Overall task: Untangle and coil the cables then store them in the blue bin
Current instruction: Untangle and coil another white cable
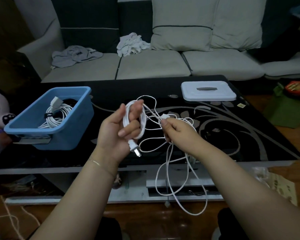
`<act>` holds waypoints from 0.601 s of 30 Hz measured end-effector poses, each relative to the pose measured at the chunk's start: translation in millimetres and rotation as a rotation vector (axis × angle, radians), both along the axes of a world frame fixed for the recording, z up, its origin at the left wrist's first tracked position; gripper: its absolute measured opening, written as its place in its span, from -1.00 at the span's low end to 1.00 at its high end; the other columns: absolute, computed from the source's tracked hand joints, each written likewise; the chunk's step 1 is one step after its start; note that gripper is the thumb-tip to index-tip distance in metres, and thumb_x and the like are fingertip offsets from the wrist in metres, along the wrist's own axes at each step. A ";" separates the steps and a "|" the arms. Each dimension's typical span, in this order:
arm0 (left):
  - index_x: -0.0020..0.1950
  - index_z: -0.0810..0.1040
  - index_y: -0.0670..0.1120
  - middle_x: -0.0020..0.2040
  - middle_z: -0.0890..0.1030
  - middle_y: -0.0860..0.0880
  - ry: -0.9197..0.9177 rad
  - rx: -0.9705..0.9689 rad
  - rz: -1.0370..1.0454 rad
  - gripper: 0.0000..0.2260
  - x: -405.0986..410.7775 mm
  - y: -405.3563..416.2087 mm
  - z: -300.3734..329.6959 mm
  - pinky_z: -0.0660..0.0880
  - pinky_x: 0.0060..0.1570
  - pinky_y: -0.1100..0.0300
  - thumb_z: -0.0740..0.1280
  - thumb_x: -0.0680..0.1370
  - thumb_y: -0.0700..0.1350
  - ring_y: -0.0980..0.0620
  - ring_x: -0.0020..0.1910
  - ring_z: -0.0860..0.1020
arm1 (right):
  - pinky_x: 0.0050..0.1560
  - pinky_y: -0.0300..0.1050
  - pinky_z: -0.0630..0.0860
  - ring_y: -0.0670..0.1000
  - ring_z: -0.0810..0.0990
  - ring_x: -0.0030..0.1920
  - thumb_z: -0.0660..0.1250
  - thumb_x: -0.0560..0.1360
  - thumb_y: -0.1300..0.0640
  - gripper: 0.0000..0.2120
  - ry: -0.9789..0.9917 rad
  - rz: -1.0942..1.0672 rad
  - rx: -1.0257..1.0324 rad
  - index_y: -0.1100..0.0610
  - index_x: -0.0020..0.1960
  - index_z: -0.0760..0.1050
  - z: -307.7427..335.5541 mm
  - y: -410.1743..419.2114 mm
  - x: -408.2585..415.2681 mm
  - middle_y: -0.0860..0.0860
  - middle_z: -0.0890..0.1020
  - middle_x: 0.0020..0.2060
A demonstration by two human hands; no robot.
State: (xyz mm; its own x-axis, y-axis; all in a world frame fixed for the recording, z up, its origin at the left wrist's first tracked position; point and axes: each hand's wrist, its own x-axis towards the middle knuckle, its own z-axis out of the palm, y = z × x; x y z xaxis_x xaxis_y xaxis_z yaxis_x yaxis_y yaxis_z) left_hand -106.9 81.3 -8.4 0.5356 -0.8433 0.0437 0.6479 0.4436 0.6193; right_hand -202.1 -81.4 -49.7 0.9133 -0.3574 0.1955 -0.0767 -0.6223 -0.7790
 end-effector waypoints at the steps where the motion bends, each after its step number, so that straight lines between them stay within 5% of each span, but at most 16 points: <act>1: 0.03 0.62 -0.23 -0.09 0.69 -0.03 0.025 -0.022 0.040 -0.60 2.0 1.6 1.2 0.13 -0.63 0.40 0.06 0.61 -0.04 0.19 -0.69 0.28 | -0.15 0.02 0.47 -0.06 0.48 -0.34 0.09 0.62 -0.09 -0.64 0.022 0.022 -0.002 0.00 -0.29 0.38 -4.0 2.5 1.1 -0.06 0.49 -0.41; 4: 0.26 0.43 -0.25 0.16 0.64 -0.12 0.044 -0.021 0.149 -0.63 3.9 4.1 4.6 0.23 -0.60 0.41 -0.01 0.67 -0.06 0.19 -0.63 0.30 | -0.20 -0.10 0.39 -0.16 0.44 -0.33 0.11 0.63 -0.01 -0.79 0.064 0.063 -0.036 -0.07 -0.16 0.41 -12.0 12.1 3.2 -0.14 0.46 -0.39; 7: 0.30 0.38 -0.26 0.23 0.60 -0.18 0.058 0.000 0.222 -0.66 4.9 3.4 3.7 0.41 -0.39 0.42 0.00 0.68 -0.08 0.19 -0.47 0.42 | -0.25 -0.11 0.34 -0.11 0.44 -0.31 0.11 0.63 -0.01 -0.89 0.097 0.074 -0.068 -0.04 -0.04 0.34 -13.8 21.5 4.9 -0.11 0.47 -0.34; 9: 0.27 0.40 -0.24 0.23 0.60 -0.18 0.027 0.038 0.267 -0.69 7.8 2.1 0.8 0.46 -0.17 0.35 0.02 0.68 -0.09 0.15 -0.28 0.51 | -0.22 -0.05 0.41 -0.02 0.47 -0.28 0.11 0.63 -0.01 -0.91 0.123 0.106 -0.118 -0.02 0.03 0.34 -12.6 26.2 4.4 -0.05 0.51 -0.31; 12: 0.29 0.40 -0.23 0.24 0.59 -0.16 -0.052 0.099 0.381 -0.69 15.2 0.7 -5.2 0.54 -0.21 0.31 0.01 0.69 -0.11 0.08 -0.14 0.66 | -0.11 0.01 0.50 0.08 0.55 -0.17 0.10 0.64 0.00 -0.75 0.193 0.182 -0.241 -0.11 0.31 0.28 -13.4 30.5 1.9 -0.01 0.55 -0.21; 15: 0.32 0.37 -0.22 0.25 0.56 -0.14 -0.205 0.170 0.479 -0.73 18.0 -5.7 -10.4 0.59 -0.01 0.13 0.03 0.69 -0.15 -0.05 0.14 0.62 | -0.02 0.03 0.51 0.10 0.57 -0.07 0.08 0.65 0.00 -0.64 0.238 0.219 -0.277 -0.21 0.42 0.16 -15.1 32.1 1.0 0.04 0.60 -0.07; 18: 0.26 0.36 -0.15 0.31 0.49 -0.07 -0.520 0.400 0.539 -0.81 16.6 -19.3 -21.8 0.55 0.12 0.12 0.07 0.68 -0.19 -0.02 0.25 0.54 | 0.01 0.03 0.51 0.11 0.57 0.01 0.11 0.63 -0.01 -0.72 0.222 0.201 -0.275 -0.10 0.34 0.27 -14.6 31.6 2.9 0.06 0.62 0.00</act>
State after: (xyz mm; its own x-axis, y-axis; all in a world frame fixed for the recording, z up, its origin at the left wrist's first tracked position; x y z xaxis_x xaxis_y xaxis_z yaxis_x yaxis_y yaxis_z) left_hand -90.3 62.1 -30.2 0.8630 -0.4828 0.1490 -0.0004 0.2942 0.9557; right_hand -199.3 -49.8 -64.3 0.9904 -0.1295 0.0491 -0.0801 -0.8247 -0.5599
